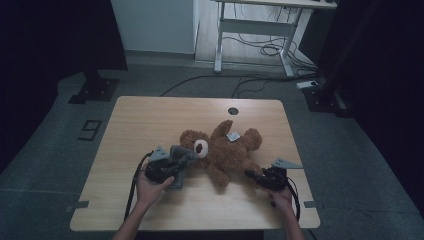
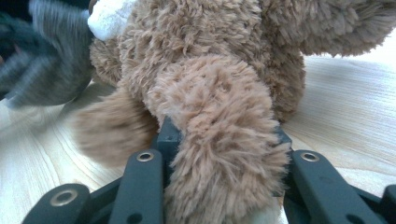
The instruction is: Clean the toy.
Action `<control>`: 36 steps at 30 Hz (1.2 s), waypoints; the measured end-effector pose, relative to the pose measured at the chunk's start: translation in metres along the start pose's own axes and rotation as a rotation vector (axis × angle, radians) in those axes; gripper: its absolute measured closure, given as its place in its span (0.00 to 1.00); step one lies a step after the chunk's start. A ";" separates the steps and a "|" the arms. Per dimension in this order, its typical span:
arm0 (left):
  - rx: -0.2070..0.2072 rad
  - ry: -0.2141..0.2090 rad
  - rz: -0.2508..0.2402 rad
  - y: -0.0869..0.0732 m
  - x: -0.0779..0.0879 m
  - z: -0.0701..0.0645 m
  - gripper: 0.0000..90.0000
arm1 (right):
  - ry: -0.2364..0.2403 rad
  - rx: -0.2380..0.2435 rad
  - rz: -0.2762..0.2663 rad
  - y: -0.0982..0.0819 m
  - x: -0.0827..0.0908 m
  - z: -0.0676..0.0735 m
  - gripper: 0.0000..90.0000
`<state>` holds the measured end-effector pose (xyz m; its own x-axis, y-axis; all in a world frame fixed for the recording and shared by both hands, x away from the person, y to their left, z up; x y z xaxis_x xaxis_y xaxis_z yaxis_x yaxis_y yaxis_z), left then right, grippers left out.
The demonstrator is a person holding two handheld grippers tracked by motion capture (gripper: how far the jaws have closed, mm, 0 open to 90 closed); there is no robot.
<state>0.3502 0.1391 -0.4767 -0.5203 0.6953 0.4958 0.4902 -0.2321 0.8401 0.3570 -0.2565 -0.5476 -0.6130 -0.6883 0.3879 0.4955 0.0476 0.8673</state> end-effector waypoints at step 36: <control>-0.002 0.161 0.146 0.031 -0.040 0.036 0.89 | -0.024 0.002 0.051 -0.006 0.003 -0.003 0.70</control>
<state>0.4113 0.1286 -0.4788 -0.5489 0.5369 0.6407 0.5672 -0.3237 0.7573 0.3540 -0.2608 -0.5530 -0.6016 -0.6670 0.4396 0.5255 0.0840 0.8467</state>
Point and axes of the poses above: each handheld gripper's, and its own axes: x roughly backward along the jaws, y roughly out of its top, z roughly to its left, the point moved 1 cm from there along -x, roughly forward along the jaws, and after that the axes turned 3 degrees about -y, right-handed, at the moved point
